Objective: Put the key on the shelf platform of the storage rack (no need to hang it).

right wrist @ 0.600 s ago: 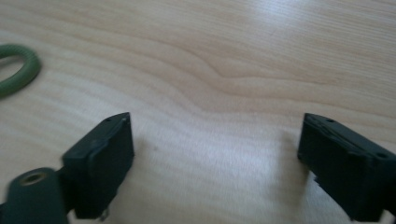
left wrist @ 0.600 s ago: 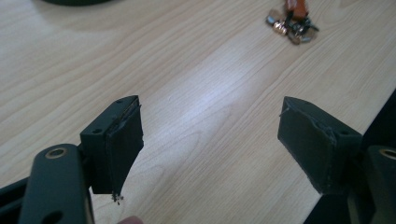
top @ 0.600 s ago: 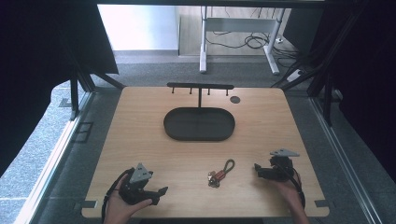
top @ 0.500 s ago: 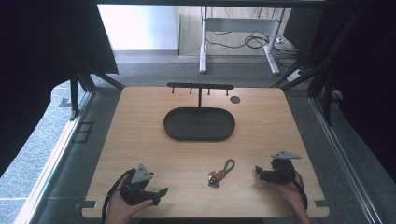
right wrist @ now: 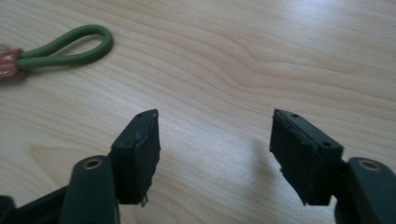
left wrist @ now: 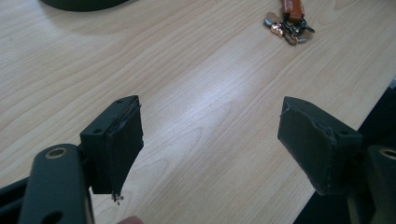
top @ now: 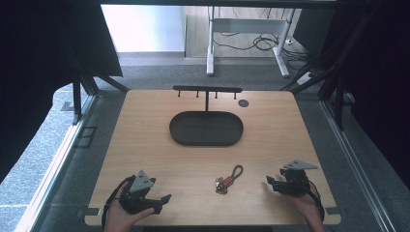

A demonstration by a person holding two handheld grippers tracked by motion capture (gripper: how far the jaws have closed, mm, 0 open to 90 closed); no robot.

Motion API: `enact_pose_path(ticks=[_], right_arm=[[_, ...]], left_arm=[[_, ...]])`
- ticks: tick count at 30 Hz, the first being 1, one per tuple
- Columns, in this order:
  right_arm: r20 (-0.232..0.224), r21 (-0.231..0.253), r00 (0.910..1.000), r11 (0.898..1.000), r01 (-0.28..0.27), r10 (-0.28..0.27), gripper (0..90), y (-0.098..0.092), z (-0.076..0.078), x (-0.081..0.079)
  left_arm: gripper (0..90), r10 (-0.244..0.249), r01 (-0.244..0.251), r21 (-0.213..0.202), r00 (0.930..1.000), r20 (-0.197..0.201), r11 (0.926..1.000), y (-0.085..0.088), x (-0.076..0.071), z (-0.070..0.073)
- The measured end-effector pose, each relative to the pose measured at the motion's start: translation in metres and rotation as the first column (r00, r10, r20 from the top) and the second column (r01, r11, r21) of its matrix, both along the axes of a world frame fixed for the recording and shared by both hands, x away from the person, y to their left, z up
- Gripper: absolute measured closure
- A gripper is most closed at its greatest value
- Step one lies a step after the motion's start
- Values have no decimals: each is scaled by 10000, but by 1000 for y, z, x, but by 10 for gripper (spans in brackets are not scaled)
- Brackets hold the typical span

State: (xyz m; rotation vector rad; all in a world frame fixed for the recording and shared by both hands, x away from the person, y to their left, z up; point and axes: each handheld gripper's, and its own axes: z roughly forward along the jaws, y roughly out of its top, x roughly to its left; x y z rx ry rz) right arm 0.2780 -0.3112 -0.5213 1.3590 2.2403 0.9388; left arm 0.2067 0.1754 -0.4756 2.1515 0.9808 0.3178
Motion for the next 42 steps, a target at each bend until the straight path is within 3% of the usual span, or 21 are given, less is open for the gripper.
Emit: enact_pose_path(ticks=[12,19,21,24,26,27,28,32,36,42], right_arm=[[-464,127,9976,9987,-499,505,512,-9,7,-3],[-1082,-965,9893,9894,-1084,979,590,0,17,1],[-1102,-1055,9885,9877,-1156,1039,604,1,19,2],[-1438,-1283,9806,9801,-1518,1330,687,4,25,3],[-1890,-1407,9707,9743,-1759,1480,734,6,27,4],[-1890,-1407,9707,9743,-1759,1480,734,6,27,4],[-2143,-1573,9629,9672,-1997,1639,774,8,30,5],[-2322,-1772,9545,9568,-2305,1869,839,11,37,8],[-2352,-1842,9520,9527,-2417,1961,886,15,43,11],[-2479,-1930,9424,9418,-2753,2247,900,25,50,14]], left_arm=[[227,-28,30,142,9999,-117,9999,-6,3,-2],[227,-7,7,56,10000,-93,10000,-2,2,-1],[227,11,-11,27,10000,-89,10000,-1,2,-1],[227,77,-77,-18,10000,-47,10000,1,0,0],[227,69,-69,-30,10000,-46,10000,1,0,0],[227,69,-69,-30,10000,-46,10000,1,0,0],[227,69,-69,-4,10000,-56,10000,0,0,0],[227,99,-99,22,9999,-134,9999,-1,1,-2],[227,106,-105,50,9998,-179,9999,-1,2,-3],[227,104,-104,34,9998,-187,9999,0,2,-4]])
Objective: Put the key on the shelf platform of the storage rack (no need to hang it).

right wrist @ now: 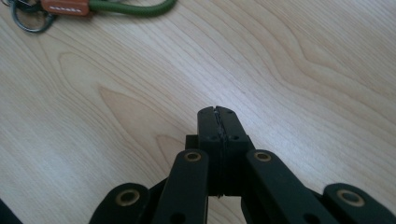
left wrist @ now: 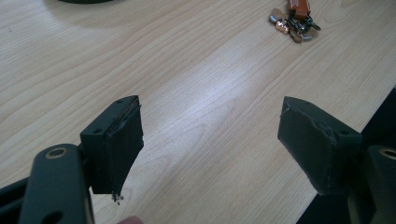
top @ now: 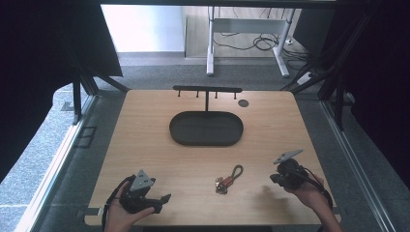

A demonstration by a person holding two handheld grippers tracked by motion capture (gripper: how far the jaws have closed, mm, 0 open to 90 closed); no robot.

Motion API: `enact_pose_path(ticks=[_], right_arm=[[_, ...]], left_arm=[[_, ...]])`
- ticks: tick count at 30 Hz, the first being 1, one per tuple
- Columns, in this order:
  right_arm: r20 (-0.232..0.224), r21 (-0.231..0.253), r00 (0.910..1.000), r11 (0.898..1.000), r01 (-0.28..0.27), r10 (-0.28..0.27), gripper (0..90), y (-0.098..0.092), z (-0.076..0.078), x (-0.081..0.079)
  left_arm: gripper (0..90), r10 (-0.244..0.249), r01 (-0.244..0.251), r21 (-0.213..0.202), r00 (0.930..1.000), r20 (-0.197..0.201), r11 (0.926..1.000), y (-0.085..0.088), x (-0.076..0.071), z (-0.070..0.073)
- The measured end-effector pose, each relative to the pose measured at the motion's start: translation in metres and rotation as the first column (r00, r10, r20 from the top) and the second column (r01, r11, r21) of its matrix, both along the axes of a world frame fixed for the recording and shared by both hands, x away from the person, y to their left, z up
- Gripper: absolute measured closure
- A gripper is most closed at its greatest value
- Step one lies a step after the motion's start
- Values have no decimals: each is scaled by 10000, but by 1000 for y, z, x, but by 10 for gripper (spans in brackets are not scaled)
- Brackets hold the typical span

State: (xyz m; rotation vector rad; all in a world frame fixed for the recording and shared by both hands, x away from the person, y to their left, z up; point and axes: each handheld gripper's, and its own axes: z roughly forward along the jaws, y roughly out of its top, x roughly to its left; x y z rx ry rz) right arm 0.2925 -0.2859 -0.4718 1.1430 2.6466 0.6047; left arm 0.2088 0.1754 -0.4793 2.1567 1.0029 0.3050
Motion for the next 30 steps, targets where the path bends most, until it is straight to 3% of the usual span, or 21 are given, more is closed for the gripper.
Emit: enact_pose_path(ticks=[11,30], right_arm=[[-190,-148,9981,9982,-586,583,900,25,3,10],[-486,-247,9915,9923,-1217,1204,900,68,-8,28]], left_arm=[[227,-120,120,47,9999,-56,9999,-3,1,-2],[227,-276,278,113,9995,-152,9995,-8,0,-4]])
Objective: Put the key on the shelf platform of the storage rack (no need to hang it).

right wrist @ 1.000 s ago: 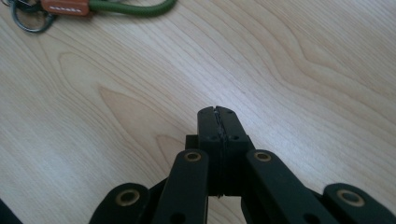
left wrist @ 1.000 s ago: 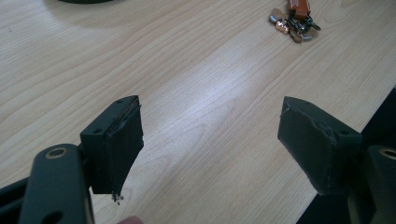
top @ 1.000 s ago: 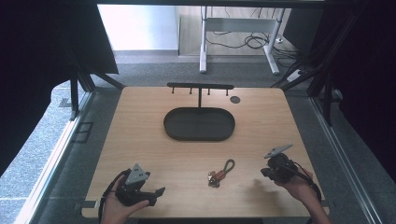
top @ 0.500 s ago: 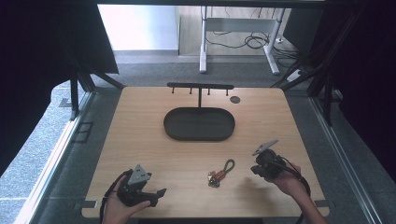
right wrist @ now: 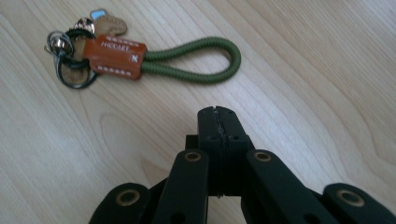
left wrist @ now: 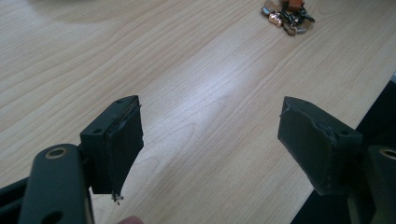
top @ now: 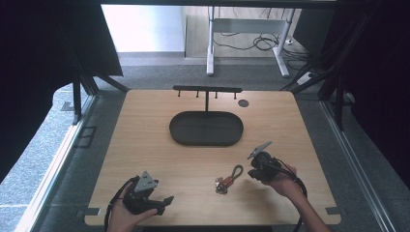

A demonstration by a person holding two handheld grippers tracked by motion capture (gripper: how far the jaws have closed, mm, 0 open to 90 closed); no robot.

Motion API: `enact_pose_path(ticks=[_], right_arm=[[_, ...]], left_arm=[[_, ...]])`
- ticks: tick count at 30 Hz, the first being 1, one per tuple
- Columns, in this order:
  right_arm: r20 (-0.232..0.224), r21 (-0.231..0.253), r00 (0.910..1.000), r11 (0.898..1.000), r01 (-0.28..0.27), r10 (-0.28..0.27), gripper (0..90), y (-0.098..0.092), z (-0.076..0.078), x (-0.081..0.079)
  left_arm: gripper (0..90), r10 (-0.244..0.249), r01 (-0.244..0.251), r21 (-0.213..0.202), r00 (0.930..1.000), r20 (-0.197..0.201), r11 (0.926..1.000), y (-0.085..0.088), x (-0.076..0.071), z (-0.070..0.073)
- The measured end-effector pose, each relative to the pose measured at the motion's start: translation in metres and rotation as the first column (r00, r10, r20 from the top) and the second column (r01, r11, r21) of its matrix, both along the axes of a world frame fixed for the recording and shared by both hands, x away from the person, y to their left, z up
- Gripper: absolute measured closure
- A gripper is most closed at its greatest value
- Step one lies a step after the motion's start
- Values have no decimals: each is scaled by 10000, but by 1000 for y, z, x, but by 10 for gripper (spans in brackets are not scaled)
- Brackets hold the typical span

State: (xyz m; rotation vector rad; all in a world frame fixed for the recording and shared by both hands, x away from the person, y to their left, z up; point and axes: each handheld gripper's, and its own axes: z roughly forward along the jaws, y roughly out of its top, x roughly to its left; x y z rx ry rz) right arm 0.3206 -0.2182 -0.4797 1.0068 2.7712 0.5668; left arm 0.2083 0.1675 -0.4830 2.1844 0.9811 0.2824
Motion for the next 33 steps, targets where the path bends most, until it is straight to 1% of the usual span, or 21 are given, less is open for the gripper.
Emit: enact_pose_path(ticks=[5,11,17,19,23,33], right_arm=[[-32,21,9999,9999,-142,142,900,10,-3,5],[-197,-56,9994,9996,-280,279,900,16,-9,10],[-358,-138,9989,9994,-322,317,900,22,-15,14],[-352,-184,9989,9994,-302,295,900,25,-16,14],[-281,-191,9987,9989,-433,427,900,29,-17,13],[-449,-246,9974,9980,-580,568,900,31,-20,13]], left_arm=[[227,18,-18,-33,10000,-8,10000,0,0,0],[227,-110,110,59,9999,-80,9999,-2,2,-3],[226,-83,84,46,9999,-76,10000,0,2,-4],[226,-70,71,40,10000,-57,10000,0,2,-3],[226,-71,72,44,10000,-36,10000,0,1,-2],[226,-74,74,52,10000,-5,10000,0,1,-1]])
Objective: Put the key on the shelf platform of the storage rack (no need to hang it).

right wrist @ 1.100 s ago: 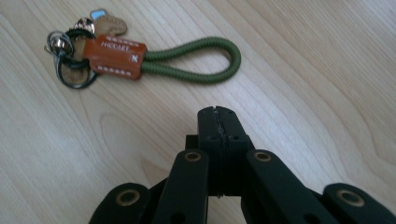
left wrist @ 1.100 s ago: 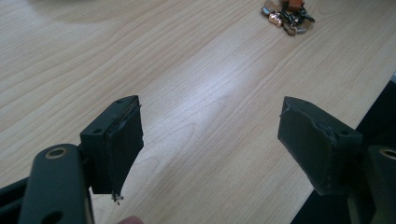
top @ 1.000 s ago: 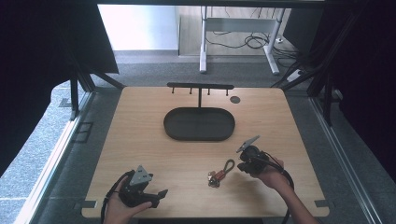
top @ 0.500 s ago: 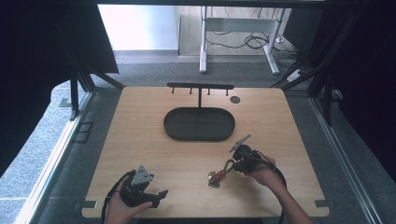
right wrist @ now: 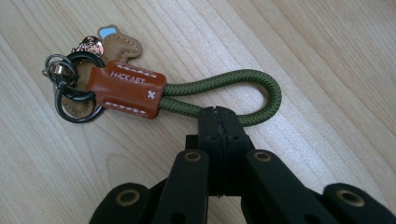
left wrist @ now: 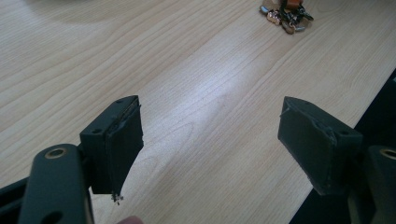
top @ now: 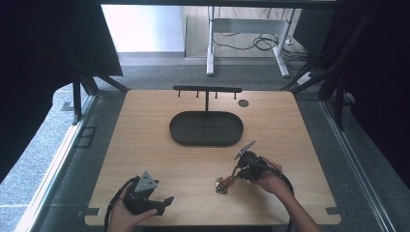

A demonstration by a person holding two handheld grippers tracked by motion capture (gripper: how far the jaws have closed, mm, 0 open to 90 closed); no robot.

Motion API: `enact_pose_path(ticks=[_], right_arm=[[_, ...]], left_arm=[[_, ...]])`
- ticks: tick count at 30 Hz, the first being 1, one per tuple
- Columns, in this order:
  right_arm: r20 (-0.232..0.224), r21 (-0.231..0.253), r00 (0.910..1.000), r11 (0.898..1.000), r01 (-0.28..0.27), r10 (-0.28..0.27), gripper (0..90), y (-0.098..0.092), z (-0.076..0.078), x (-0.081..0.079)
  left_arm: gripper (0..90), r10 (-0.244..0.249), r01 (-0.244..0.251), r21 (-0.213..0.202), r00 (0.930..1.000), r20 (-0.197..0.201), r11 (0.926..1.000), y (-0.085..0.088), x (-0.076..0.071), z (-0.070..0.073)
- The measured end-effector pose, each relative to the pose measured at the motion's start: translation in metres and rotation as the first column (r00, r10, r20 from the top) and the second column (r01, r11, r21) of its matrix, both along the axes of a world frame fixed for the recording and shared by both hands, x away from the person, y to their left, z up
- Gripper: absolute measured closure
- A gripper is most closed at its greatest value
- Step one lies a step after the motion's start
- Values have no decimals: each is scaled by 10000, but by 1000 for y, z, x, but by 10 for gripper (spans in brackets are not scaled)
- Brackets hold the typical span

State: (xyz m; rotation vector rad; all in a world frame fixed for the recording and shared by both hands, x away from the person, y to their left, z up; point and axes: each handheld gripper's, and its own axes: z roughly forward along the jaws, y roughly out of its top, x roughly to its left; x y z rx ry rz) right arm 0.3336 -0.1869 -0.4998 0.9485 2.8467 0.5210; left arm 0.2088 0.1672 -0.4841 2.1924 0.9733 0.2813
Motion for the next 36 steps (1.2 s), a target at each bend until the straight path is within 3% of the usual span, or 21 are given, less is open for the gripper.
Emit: enact_pose_path(ticks=[20,26,36], right_arm=[[-48,43,9999,10000,90,-89,900,8,-2,9],[-15,-87,10000,10000,-23,23,900,15,-2,16],[-44,126,9998,9998,-175,175,900,37,-4,28]], left_arm=[[226,-9,9,-2,10000,11,10000,1,0,0],[226,8,-8,-12,10000,2,10000,1,0,1],[226,61,-61,-44,10000,37,10000,4,0,1]])
